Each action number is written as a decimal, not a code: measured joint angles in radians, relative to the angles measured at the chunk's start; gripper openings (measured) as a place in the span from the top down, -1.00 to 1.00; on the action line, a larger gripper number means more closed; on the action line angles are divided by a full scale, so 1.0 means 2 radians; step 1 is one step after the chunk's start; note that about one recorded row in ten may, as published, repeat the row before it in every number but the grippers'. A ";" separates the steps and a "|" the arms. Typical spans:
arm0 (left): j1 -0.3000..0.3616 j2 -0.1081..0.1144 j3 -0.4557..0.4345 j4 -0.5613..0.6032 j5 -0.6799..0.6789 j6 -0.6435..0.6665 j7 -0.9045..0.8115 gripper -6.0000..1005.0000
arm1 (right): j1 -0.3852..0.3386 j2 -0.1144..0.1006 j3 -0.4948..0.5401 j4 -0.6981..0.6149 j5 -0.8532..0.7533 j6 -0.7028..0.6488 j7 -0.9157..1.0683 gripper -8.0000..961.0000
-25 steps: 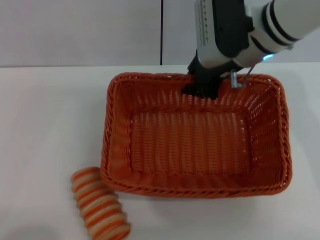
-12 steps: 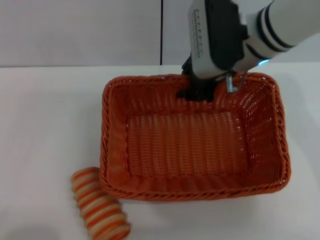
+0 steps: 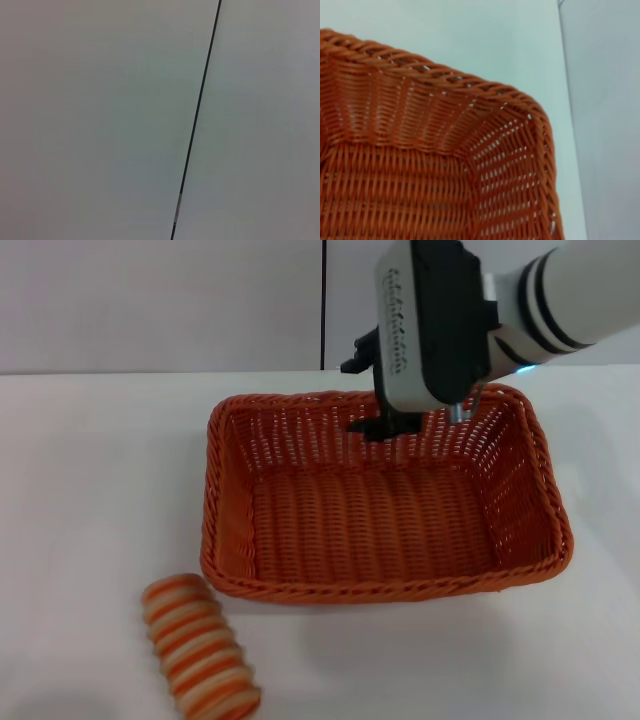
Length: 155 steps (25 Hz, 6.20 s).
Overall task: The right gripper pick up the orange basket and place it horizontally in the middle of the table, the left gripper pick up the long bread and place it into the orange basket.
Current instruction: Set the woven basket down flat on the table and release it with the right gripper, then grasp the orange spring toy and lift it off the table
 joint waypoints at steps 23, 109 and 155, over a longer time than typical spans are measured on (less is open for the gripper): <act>0.043 0.004 0.006 0.117 0.118 0.072 -0.090 -0.49 | -0.222 -0.004 0.133 -0.054 0.491 0.026 -0.127 -0.33; -0.177 -0.002 0.125 0.288 0.502 -0.053 -0.337 -0.48 | -0.335 -0.004 0.398 0.360 0.738 0.322 -0.332 -0.33; -0.148 0.004 0.093 0.338 0.502 -0.006 -0.326 0.15 | -0.330 -0.004 0.404 0.365 0.741 0.319 -0.334 -0.33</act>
